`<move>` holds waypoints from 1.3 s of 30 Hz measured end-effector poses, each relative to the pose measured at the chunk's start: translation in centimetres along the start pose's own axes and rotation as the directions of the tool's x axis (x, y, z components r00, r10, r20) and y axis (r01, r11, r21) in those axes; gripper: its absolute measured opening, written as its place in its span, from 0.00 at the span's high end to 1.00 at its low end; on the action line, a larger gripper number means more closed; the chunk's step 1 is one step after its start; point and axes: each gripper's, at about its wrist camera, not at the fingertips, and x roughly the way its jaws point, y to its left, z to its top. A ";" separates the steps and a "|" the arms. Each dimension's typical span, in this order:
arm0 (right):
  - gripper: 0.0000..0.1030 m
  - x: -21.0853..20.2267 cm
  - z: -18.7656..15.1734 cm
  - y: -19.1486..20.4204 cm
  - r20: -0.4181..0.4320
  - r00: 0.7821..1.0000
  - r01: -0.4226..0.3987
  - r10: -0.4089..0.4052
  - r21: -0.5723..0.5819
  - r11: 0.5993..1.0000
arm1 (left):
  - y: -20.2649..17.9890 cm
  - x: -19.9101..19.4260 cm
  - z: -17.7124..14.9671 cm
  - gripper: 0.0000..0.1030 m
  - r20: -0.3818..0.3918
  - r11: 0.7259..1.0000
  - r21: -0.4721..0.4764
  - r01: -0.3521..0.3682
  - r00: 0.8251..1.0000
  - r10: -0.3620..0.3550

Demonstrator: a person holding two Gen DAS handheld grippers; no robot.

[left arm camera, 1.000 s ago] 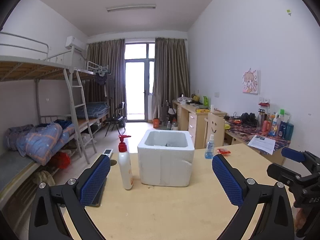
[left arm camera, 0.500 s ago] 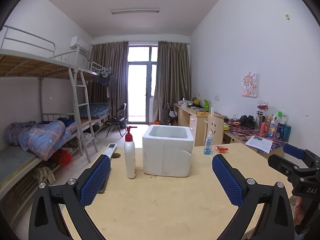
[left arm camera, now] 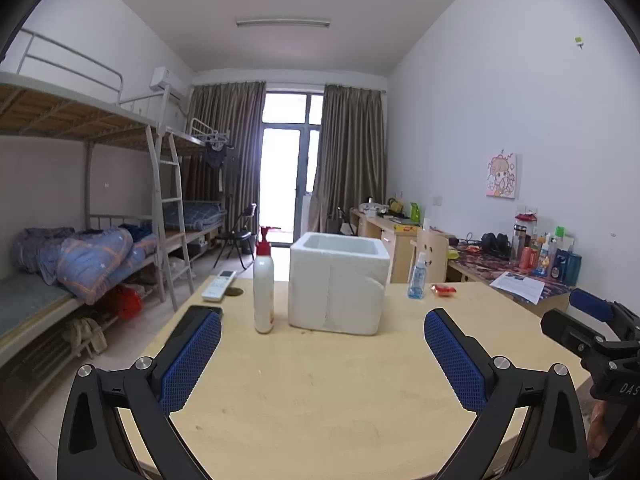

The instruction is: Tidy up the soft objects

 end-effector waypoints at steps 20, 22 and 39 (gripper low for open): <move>0.00 0.9 -3.8 -0.4 -0.041 0.999 0.029 -0.028 0.021 0.999 | 0.7 1.3 -3.6 0.01 -0.054 1.000 -0.020 0.013 0.998 -0.015; 0.00 0.9 -3.9 -0.5 -0.043 0.999 0.029 -0.028 0.024 0.999 | 0.5 1.5 -3.6 0.01 -0.070 1.000 -0.017 0.023 0.997 -0.024; 0.00 0.8 -3.9 -1.0 -0.049 0.998 0.029 -0.027 0.039 0.999 | -0.4 0.6 -3.4 0.01 -0.071 0.999 0.007 0.043 0.997 -0.042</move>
